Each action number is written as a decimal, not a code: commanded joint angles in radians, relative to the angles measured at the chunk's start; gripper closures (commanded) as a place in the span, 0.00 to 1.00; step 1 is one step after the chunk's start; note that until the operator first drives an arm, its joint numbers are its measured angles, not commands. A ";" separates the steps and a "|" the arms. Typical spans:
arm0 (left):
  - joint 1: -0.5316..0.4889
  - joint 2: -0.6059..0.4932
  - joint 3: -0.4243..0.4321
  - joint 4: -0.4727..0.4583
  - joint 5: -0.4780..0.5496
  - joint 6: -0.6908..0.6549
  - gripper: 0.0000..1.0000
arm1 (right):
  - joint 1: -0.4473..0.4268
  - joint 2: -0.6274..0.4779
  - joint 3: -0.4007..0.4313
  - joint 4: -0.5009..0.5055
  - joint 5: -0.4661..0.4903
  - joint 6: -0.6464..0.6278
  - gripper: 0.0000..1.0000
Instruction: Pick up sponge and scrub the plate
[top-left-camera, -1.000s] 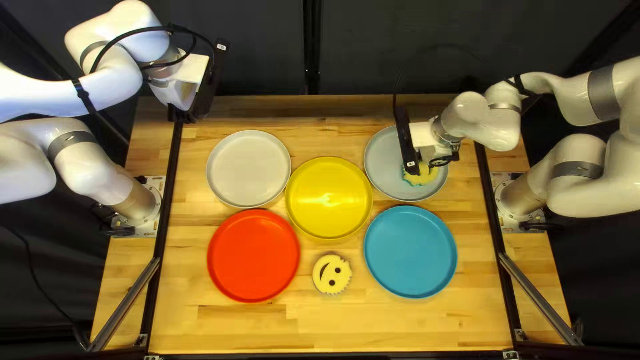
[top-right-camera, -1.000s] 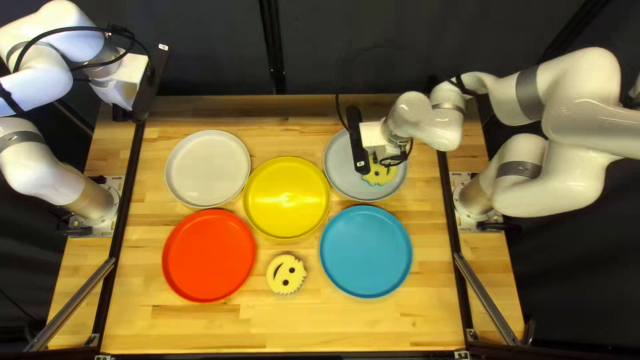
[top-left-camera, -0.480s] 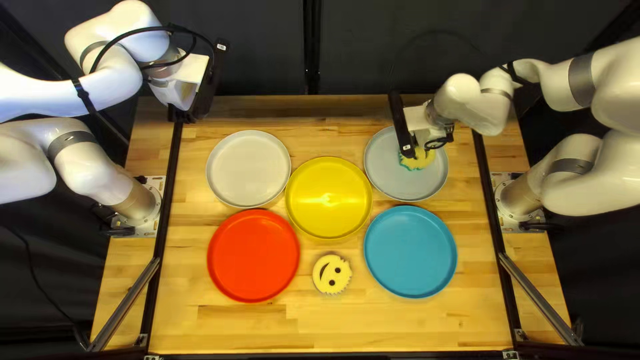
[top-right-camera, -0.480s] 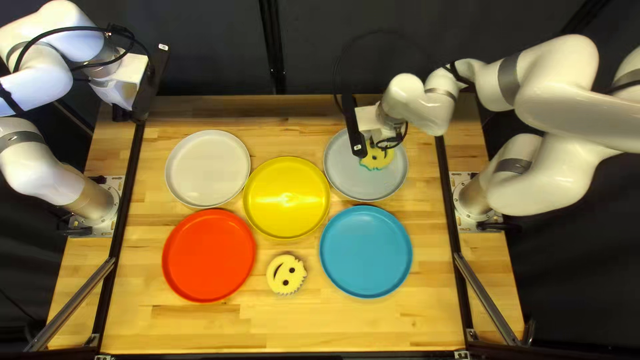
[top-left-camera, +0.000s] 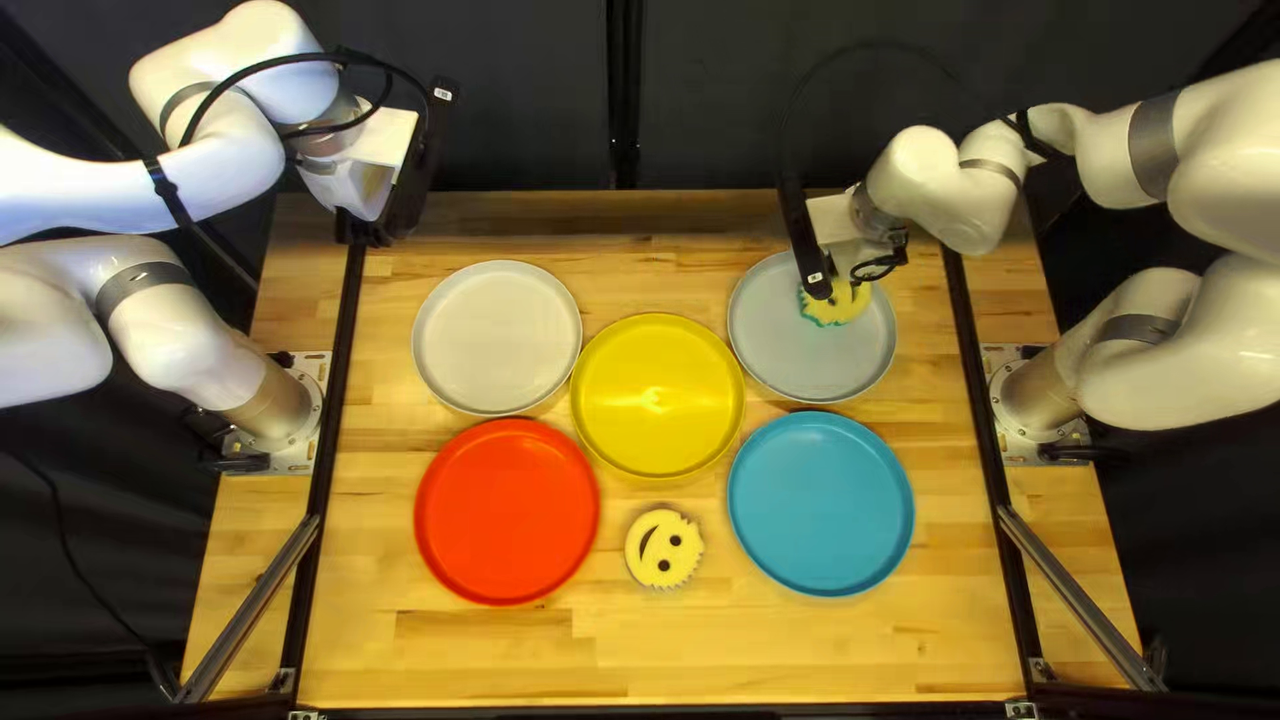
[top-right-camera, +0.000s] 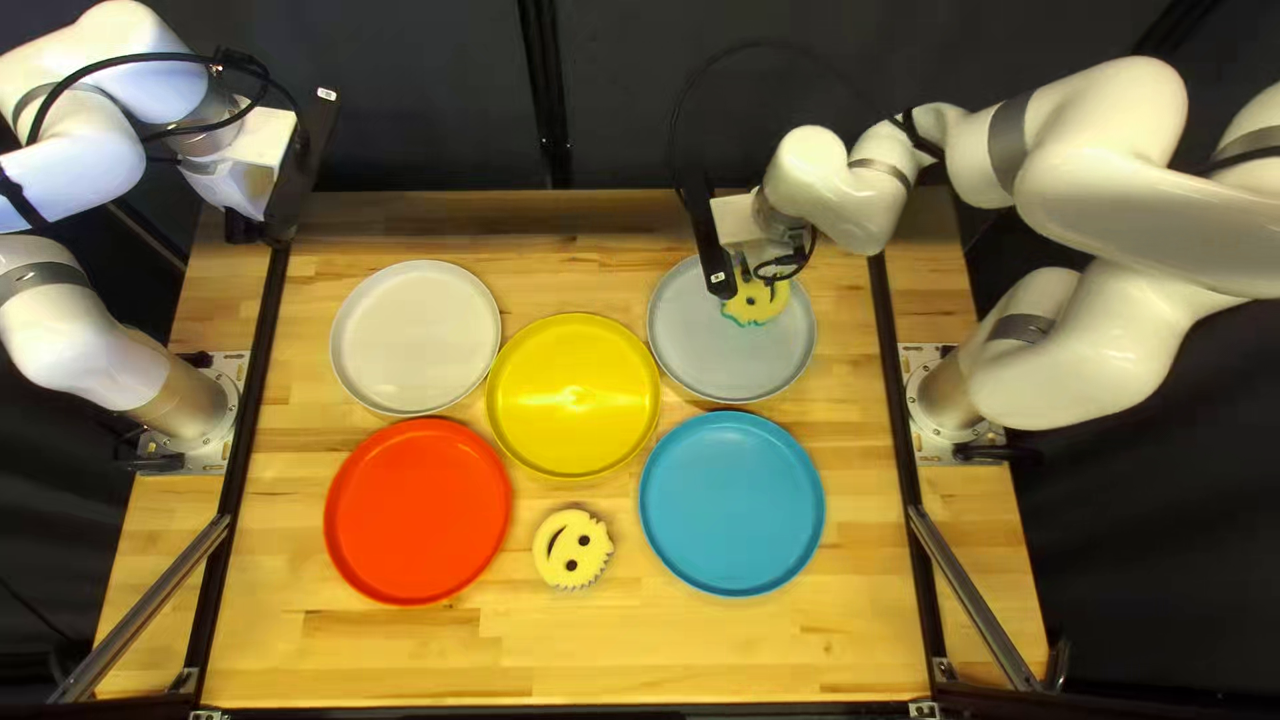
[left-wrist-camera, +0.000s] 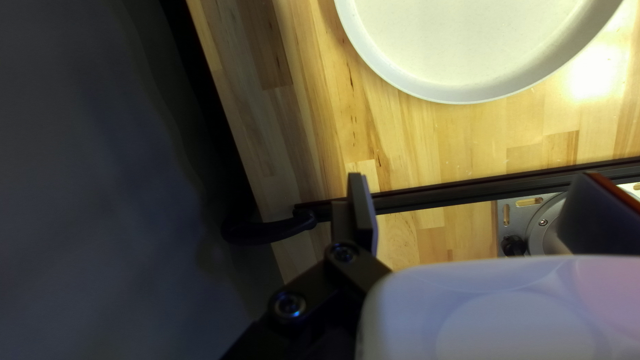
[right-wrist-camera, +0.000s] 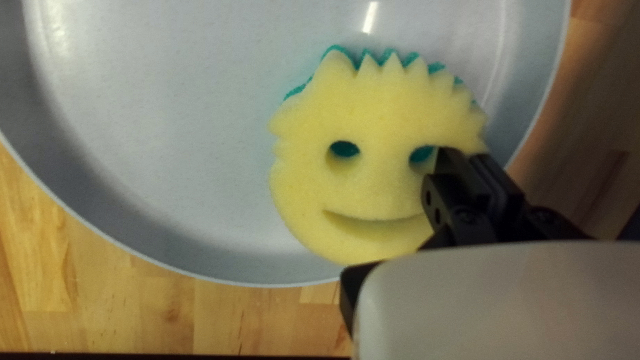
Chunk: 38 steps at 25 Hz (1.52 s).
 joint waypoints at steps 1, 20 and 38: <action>0.000 0.000 0.000 0.000 0.000 0.000 0.00 | 0.044 -0.053 0.049 -0.023 0.012 0.047 1.00; 0.000 0.000 0.000 0.000 0.000 0.000 0.00 | -0.027 0.100 -0.066 -0.021 -0.034 -0.008 1.00; 0.000 0.000 0.000 0.000 0.000 0.000 0.00 | 0.013 0.041 -0.021 0.014 -0.021 -0.020 1.00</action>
